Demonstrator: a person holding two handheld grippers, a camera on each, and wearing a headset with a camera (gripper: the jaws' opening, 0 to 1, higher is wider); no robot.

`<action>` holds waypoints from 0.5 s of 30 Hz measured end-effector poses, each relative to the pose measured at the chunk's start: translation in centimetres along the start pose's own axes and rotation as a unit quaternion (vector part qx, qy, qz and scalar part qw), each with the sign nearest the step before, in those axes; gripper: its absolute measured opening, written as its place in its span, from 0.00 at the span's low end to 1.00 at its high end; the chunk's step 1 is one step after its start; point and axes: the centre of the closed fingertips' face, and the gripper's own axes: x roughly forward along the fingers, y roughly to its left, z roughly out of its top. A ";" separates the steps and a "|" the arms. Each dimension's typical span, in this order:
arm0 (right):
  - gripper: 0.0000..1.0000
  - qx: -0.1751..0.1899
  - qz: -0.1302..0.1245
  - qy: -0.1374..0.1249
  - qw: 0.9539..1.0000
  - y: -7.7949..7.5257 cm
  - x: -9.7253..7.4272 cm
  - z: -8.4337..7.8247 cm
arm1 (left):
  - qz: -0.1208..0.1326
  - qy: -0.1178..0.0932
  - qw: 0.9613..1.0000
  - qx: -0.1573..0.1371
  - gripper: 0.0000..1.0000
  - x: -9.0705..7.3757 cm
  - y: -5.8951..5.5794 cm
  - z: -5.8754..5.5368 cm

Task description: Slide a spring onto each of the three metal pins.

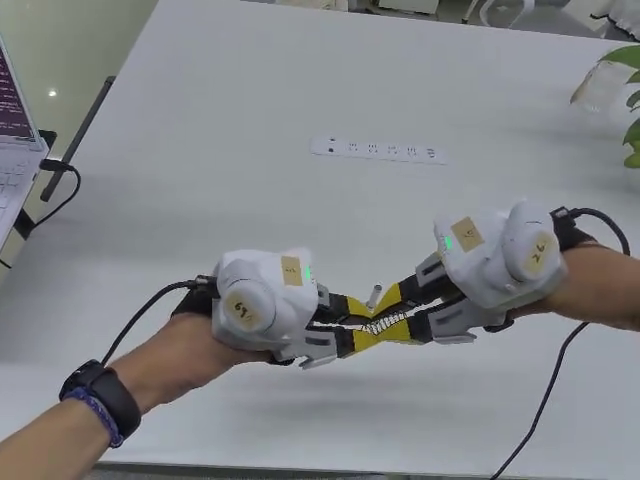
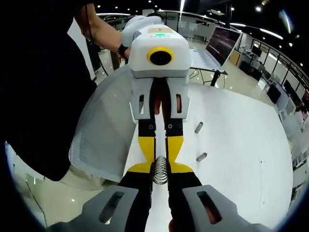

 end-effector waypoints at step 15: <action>0.08 -0.018 0.016 0.035 0.999 0.4 0.3 -1.0 | 0.001 -0.001 1.000 -0.011 0.02 0.9 -0.4 -0.4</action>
